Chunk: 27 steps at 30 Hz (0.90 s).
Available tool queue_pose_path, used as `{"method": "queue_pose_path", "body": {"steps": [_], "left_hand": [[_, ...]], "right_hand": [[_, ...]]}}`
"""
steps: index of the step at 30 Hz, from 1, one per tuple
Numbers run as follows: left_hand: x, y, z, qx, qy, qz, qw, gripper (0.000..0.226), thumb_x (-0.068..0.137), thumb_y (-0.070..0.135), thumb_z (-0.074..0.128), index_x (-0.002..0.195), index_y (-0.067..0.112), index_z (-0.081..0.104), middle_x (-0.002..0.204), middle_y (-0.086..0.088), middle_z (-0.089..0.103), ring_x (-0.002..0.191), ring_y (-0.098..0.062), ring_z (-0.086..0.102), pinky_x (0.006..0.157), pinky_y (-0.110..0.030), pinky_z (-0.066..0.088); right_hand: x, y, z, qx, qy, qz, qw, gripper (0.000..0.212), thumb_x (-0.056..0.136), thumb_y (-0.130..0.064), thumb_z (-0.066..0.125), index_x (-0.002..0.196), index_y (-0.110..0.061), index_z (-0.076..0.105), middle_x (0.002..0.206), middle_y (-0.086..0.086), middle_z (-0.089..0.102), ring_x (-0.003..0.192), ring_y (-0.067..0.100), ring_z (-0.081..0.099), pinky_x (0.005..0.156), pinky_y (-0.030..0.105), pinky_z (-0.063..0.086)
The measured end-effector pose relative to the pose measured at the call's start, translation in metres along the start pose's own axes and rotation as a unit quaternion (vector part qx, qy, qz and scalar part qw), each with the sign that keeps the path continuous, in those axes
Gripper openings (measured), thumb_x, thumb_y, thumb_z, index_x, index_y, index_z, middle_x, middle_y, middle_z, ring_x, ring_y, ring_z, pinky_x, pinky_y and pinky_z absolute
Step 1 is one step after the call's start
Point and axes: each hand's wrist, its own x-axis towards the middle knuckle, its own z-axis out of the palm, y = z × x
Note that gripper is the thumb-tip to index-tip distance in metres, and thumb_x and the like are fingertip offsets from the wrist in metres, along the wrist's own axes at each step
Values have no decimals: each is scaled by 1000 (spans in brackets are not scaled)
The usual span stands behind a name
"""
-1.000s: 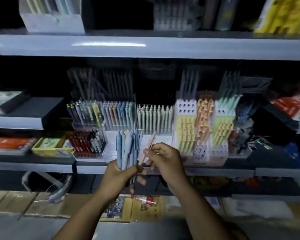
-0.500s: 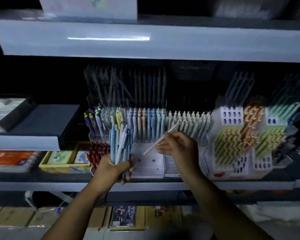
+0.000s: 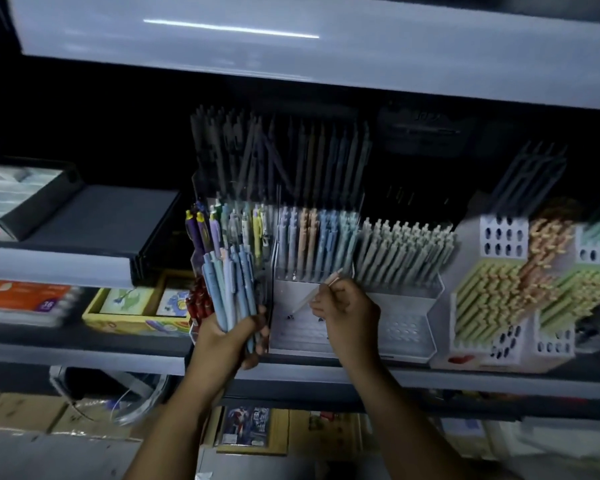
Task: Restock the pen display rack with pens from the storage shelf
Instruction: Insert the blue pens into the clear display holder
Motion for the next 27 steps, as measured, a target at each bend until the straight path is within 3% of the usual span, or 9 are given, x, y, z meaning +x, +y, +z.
{"method": "queue_pose_path", "body": {"steps": [6,11,16,19,24,27], "left_hand": [[-2,-11,0,12,21,16,1000,13,97,-10,53,105,-4,62,73,-20,59,53,-25,51,41,-23,32],[-5,-15,3,24,22,7,999,10,97,-10,57,103,-7,64,76,-24,64,54,-25,53,41,-25,35],[-6,-17,-4,26,22,5,999,10,98,-8,57,107,-8,62,82,-26,69,53,-27,55,40,-25,38],[-6,-18,-11,25,24,-1,999,11,99,-7,57,107,-6,63,83,-26,70,55,-26,55,40,-25,39],[-7,-15,-20,27,27,4,999,9,97,-8,57,105,-7,63,79,-22,70,54,-26,54,39,-25,38],[-7,-13,-21,24,30,2,999,9,98,-8,56,105,-8,62,79,-21,71,52,-24,54,38,-24,38]], "right_hand": [[2,16,8,-20,-15,-34,999,22,98,-26,65,78,-21,61,74,-3,71,73,13,72,68,49,62],[8,28,16,-55,-31,-61,996,30,98,-40,59,77,-19,57,71,2,68,69,21,69,64,51,59],[13,31,21,-96,-38,-102,989,31,100,-33,58,77,-12,59,70,3,67,66,15,66,64,45,57],[16,32,24,-117,-42,-109,986,29,100,-18,62,74,-5,59,66,6,64,61,17,63,59,38,52],[18,34,28,-143,-80,-111,980,33,99,-13,63,69,-3,53,56,7,51,51,9,44,53,18,34],[23,37,31,-179,-96,-107,973,35,97,-14,65,68,-2,53,58,10,52,53,16,48,54,27,33]]}}
